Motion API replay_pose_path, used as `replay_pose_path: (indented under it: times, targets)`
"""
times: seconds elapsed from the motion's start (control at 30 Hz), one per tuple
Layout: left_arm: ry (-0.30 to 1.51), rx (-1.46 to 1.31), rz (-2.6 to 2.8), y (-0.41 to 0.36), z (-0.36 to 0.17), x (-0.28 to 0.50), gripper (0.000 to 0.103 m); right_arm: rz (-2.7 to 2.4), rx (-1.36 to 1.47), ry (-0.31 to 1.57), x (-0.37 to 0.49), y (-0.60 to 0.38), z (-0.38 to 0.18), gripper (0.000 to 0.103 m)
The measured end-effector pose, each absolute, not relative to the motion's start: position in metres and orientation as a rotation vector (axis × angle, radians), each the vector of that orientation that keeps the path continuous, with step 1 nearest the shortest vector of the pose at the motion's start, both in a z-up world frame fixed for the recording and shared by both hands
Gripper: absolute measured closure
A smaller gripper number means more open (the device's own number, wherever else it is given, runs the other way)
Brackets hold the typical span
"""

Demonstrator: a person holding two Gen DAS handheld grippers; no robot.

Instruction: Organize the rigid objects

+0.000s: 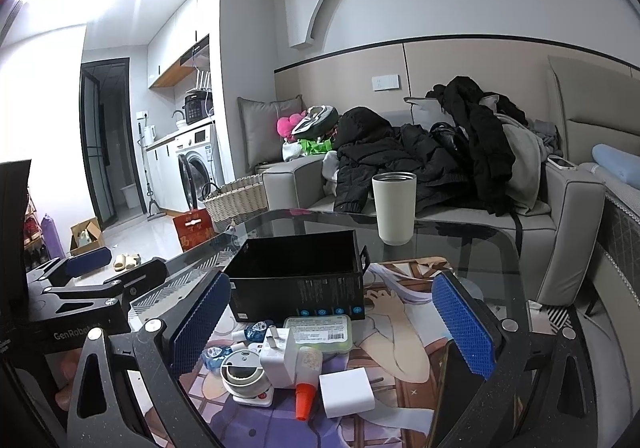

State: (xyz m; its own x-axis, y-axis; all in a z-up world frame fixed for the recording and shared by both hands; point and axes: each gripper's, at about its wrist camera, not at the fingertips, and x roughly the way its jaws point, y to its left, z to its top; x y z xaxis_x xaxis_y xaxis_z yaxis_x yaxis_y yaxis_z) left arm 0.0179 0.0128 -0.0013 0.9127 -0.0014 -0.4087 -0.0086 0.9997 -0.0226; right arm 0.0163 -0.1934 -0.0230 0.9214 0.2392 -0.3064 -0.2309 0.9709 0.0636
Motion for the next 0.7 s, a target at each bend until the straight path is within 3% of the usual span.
replay_pose_path:
  times: [0.7]
  targets:
    - [0.568,-0.004,0.000,0.001,-0.016,0.042,0.000,0.169,-0.051,0.498,0.046,-0.199,-0.029,0.000]
